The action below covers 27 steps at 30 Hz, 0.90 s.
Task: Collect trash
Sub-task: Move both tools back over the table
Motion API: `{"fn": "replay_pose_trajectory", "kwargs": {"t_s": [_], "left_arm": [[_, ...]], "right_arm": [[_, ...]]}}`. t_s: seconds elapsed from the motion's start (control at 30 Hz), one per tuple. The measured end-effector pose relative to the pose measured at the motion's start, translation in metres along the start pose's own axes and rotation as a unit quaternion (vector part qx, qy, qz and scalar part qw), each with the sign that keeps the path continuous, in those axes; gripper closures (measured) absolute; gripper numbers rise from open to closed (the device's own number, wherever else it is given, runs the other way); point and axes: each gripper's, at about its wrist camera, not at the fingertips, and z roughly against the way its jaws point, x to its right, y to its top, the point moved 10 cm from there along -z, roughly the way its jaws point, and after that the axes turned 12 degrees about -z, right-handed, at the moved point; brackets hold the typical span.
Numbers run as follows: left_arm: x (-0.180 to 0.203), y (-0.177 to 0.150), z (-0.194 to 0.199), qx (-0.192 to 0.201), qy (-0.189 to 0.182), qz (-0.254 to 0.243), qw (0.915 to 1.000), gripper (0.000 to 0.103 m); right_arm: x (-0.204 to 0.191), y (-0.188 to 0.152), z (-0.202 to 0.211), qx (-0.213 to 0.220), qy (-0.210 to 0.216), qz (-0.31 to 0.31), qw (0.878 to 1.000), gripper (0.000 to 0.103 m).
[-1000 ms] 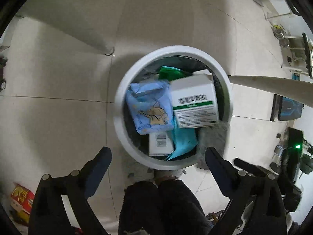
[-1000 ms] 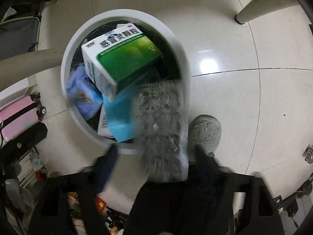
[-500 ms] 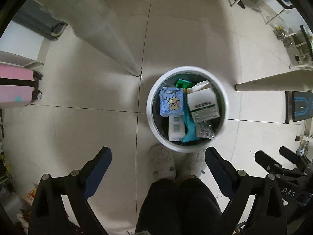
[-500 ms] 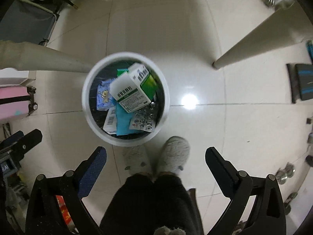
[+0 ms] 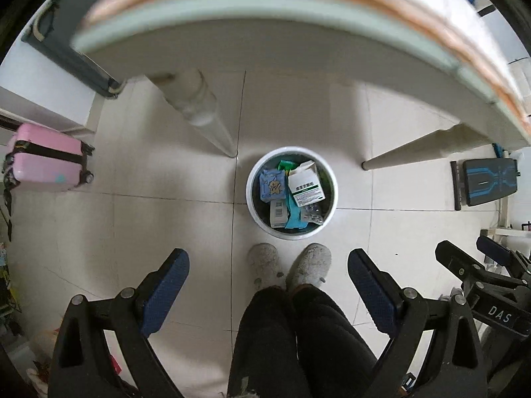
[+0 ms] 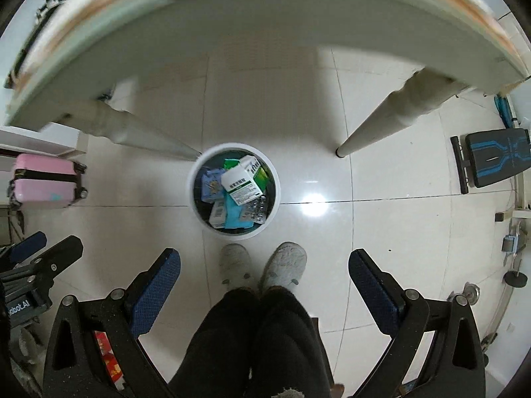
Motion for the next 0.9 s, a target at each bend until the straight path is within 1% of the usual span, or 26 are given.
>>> {"fn": "replay_pose_trajectory", "kwargs": {"t_s": [0.17,0.33,0.43,0.5,0.57,0.67,0.73,0.77,0.83,0.87,0.9], "left_arm": [[0.002,-0.001,0.060,0.024,-0.010,-0.005,0.9997,0.005],[0.002,0.003,0.107,0.050,-0.007,-0.015,0.9986,0.005],[-0.004,0.017,0.135,0.071,0.007,-0.014,0.9973,0.005],[-0.009,0.033,0.150,0.086,0.013,-0.008,0.9962,0.005],[-0.015,0.052,0.163,0.100,0.025,-0.002,0.9947,0.005],[-0.027,0.091,0.180,0.133,0.054,0.007,0.9896,0.005],[-0.035,0.126,0.183,0.141,0.065,0.020,0.9877,0.000],[-0.039,0.134,0.185,0.142,0.067,0.024,0.9873,0.000],[-0.045,0.166,0.183,0.143,0.076,0.038,0.9860,0.000],[-0.049,0.190,0.180,0.142,0.084,0.049,0.9851,0.000],[-0.050,0.204,0.179,0.140,0.088,0.058,0.9846,0.000]], "right_arm": [[-0.008,-0.013,0.072,0.006,0.013,-0.002,1.000,0.001],[-0.021,-0.020,0.138,0.015,0.031,-0.009,0.999,0.001],[-0.030,-0.016,0.169,0.020,0.051,-0.018,0.998,0.001],[-0.035,-0.008,0.186,0.023,0.063,-0.028,0.997,0.001],[-0.043,0.008,0.199,0.023,0.082,-0.037,0.996,0.001],[-0.055,0.045,0.217,0.037,0.091,-0.041,0.994,0.001],[-0.057,0.076,0.222,0.046,0.085,-0.038,0.995,0.001],[-0.059,0.096,0.223,0.049,0.083,-0.036,0.995,0.001],[-0.061,0.134,0.224,0.053,0.077,-0.028,0.995,0.001],[-0.060,0.159,0.226,0.057,0.073,-0.025,0.995,0.001],[-0.059,0.185,0.227,0.060,0.072,-0.019,0.995,0.001]]}}
